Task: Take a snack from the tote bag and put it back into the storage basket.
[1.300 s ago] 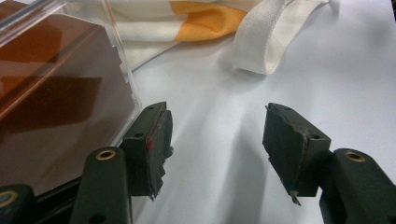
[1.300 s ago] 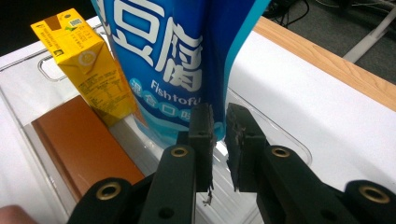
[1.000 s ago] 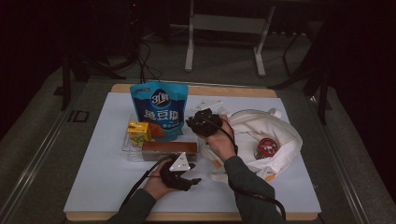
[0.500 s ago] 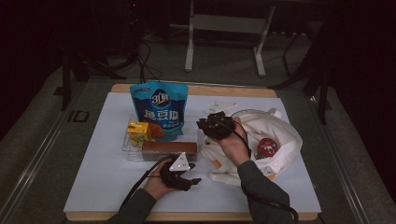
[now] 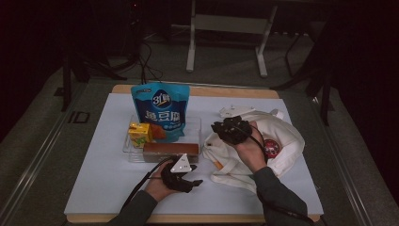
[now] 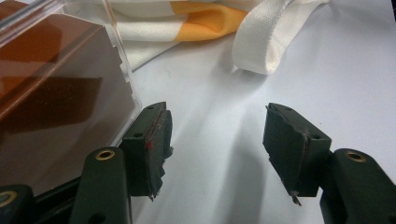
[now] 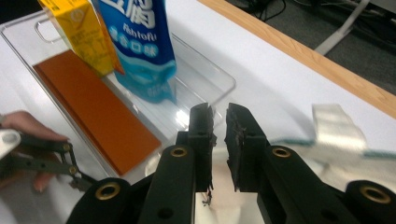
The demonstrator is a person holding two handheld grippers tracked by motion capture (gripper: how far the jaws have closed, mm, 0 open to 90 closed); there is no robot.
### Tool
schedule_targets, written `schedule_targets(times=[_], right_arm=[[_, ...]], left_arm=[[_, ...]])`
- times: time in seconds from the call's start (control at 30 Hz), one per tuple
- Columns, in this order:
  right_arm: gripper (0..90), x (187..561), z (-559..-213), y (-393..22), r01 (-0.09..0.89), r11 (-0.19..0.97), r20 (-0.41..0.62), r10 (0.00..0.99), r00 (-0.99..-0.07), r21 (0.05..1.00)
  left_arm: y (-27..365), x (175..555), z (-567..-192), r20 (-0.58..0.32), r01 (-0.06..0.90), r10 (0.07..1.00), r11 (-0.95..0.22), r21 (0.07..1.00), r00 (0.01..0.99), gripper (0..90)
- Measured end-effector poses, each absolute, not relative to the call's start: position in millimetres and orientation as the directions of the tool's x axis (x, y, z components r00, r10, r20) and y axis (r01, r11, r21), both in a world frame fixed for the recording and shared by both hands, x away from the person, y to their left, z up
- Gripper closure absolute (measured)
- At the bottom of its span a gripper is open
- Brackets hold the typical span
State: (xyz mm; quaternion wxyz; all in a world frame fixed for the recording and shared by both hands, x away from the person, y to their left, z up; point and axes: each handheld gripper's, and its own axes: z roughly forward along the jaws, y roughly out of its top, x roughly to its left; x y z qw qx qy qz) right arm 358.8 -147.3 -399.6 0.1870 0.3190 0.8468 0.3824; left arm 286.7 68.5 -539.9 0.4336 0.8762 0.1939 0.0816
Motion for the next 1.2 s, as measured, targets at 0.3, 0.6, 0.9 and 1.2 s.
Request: schedule_targets(times=[0.3, 0.6, 0.9, 1.2], right_arm=[[80.2, 352.4, -400.7, -172.0, 0.426, 0.511, -0.076, 0.701, -0.709, 0.747], [80.0, 348.5, -402.3, -199.1, 0.452, 0.488, -0.064, 0.73, -0.681, 0.747], [80.7, 345.1, -409.1, -225.4, 0.489, 0.478, -0.064, 0.76, -0.647, 0.73], [87.5, 340.9, -418.3, -236.4, 0.506, 0.493, -0.065, 0.758, -0.648, 0.708]], left_arm=[[68.3, 286.7, -540.0, -0.024, 0.269, 0.411, -0.551, 0.79, 0.911, 40.8], [68.3, 286.7, -539.9, -0.023, 0.268, 0.411, -0.552, 0.79, 0.912, 40.7], [68.2, 286.7, -539.9, -0.021, 0.268, 0.411, -0.553, 0.789, 0.912, 40.8], [68.0, 286.5, -540.0, -0.02, 0.266, 0.41, -0.554, 0.788, 0.912, 40.8]])
